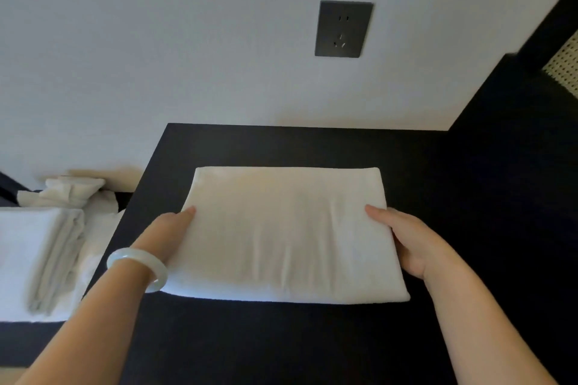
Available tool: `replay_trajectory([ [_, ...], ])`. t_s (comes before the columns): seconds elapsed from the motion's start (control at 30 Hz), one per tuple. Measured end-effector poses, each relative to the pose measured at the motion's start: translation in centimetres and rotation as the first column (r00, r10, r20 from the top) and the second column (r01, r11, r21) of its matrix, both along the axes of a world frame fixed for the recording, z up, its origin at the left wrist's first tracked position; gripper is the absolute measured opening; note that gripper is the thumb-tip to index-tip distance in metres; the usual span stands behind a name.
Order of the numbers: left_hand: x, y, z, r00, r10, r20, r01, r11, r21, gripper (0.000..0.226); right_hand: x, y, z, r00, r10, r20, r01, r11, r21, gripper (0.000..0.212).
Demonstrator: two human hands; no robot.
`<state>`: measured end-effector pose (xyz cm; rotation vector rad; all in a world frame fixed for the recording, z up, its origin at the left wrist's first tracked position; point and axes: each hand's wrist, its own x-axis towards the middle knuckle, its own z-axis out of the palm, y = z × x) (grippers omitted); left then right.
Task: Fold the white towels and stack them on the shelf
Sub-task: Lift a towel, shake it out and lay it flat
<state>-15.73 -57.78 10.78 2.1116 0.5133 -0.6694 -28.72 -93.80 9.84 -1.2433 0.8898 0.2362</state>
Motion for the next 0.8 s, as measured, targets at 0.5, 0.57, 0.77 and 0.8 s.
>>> replay_trajectory([
  [0.5,-4.3,17.3,1.1,0.988,0.148,0.038,-0.109,0.854,-0.509,0.018,-0.1,19.7,5.5,0.998,0.033,0.061,-0.023,0.987,-0.156,0.034],
  [0.57,-4.9,22.1,0.9,0.983,0.175,0.046,-0.126,0.846,-0.519,0.016,0.4,24.8,5.6,0.999,0.038,0.036,-0.032,0.988,-0.153,0.038],
  [0.77,-3.9,35.1,0.9,0.959,0.276,0.062,-0.205,0.828,-0.522,0.012,3.8,38.1,6.3,0.993,0.115,-0.013,-0.116,0.987,-0.108,0.026],
  [0.8,-3.4,36.7,0.8,0.96,0.276,0.056,-0.209,0.831,-0.516,0.013,4.5,39.8,6.3,0.99,0.138,-0.009,-0.138,0.985,-0.105,0.024],
])
